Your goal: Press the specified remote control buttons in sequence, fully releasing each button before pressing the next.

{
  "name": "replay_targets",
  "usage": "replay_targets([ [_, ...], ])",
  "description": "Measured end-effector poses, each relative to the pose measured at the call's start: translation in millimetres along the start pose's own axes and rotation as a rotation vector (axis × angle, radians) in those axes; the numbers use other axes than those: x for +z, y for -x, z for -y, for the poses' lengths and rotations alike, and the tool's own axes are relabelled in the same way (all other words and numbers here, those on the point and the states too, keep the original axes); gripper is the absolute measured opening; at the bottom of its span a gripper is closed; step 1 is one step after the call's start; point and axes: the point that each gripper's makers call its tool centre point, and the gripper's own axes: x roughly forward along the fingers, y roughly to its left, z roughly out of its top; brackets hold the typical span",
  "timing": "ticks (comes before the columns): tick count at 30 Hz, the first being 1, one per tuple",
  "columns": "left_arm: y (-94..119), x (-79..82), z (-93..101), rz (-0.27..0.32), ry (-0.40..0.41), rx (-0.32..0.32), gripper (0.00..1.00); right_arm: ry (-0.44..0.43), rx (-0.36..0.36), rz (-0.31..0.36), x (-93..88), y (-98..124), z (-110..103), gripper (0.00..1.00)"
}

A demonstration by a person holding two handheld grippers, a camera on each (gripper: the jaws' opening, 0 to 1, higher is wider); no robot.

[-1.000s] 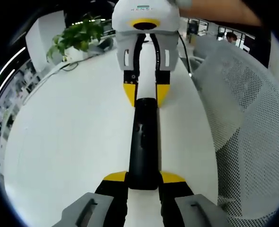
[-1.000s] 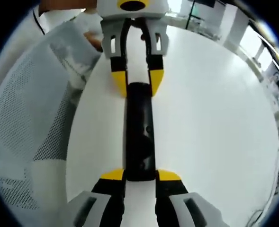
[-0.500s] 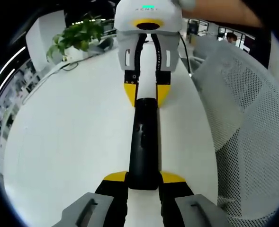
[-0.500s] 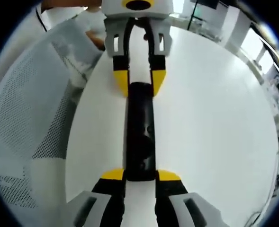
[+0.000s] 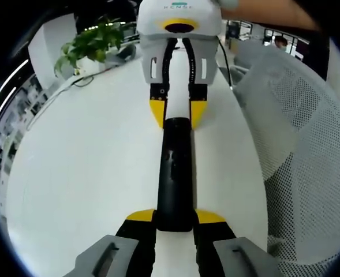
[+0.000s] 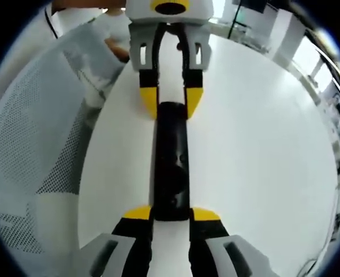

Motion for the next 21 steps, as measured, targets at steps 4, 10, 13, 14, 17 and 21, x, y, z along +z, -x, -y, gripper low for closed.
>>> replay_targets([
  [4, 0.2, -0.9, -2.7, -0.002, 0.001, 0.004, 0.24, 0.000, -0.006, 0.004, 0.9, 0.2, 2.3, 0.19],
  [10, 1.2, -1.7, -9.4, -0.008, -0.006, 0.016, 0.24, 0.002, -0.022, 0.012, 2.4, 0.5, 8.7, 0.19],
  [13, 1.1, -2.2, -12.6, -0.014, -0.013, 0.020, 0.24, 0.004, -0.026, 0.015, 2.8, 0.9, 12.0, 0.19],
  [14, 1.2, -2.3, -13.8, -0.017, -0.015, 0.022, 0.24, 0.003, -0.029, 0.017, 3.3, 1.3, 13.7, 0.19],
  [17, 1.0, -2.6, -17.9, -0.020, -0.019, 0.026, 0.24, 0.003, -0.035, 0.021, 3.4, 2.0, 17.8, 0.19],
  [21, 0.9, -1.8, -24.6, -0.021, -0.018, 0.030, 0.24, 0.001, -0.040, 0.023, 3.3, 2.9, 23.6, 0.19],
])
